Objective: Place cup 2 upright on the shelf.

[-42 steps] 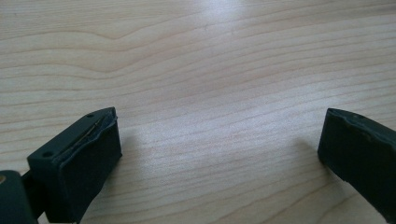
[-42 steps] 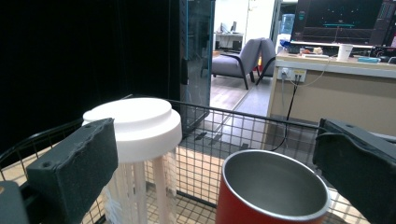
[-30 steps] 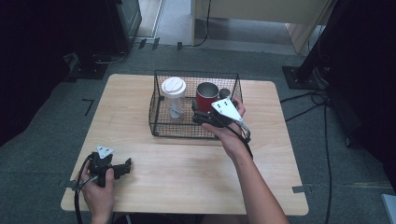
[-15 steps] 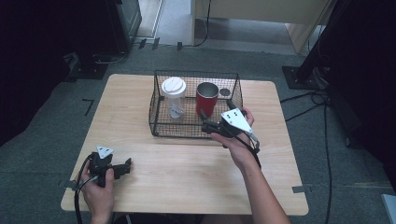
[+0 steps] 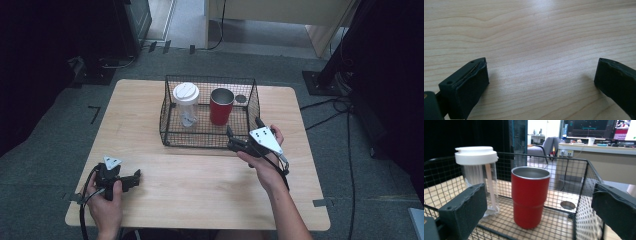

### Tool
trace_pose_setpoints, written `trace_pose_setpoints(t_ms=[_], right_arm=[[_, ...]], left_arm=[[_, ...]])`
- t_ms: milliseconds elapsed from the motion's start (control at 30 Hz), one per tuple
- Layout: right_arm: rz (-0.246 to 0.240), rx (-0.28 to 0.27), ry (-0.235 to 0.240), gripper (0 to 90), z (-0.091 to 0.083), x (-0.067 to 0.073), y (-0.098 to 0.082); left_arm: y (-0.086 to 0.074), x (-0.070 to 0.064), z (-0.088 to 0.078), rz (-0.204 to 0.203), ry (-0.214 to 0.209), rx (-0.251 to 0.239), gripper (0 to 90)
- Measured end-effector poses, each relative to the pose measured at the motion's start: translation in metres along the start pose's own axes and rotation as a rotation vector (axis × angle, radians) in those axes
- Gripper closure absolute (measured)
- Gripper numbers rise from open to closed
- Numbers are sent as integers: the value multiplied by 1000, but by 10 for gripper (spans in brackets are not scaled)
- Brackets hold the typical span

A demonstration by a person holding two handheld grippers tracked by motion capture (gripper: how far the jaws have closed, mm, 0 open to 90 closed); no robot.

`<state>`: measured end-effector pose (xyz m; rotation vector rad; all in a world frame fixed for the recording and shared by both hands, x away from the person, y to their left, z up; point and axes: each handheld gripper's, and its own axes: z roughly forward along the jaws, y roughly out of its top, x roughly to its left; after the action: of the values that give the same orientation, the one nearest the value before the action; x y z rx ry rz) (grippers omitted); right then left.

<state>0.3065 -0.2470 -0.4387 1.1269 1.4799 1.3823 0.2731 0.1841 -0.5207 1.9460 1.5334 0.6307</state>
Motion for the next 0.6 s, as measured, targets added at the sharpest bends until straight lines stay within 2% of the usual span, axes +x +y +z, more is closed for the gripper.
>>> trace_pose_setpoints(t_ms=[433, 600], right_arm=[[25, 24, -57, 1, -28, -26, -20], [54, 43, -82, 0, -41, -39, -30]], left_arm=[[0, 0, 0, 1, 0, 0, 0], [0, 0, 0, 1, 0, 0, 0]])
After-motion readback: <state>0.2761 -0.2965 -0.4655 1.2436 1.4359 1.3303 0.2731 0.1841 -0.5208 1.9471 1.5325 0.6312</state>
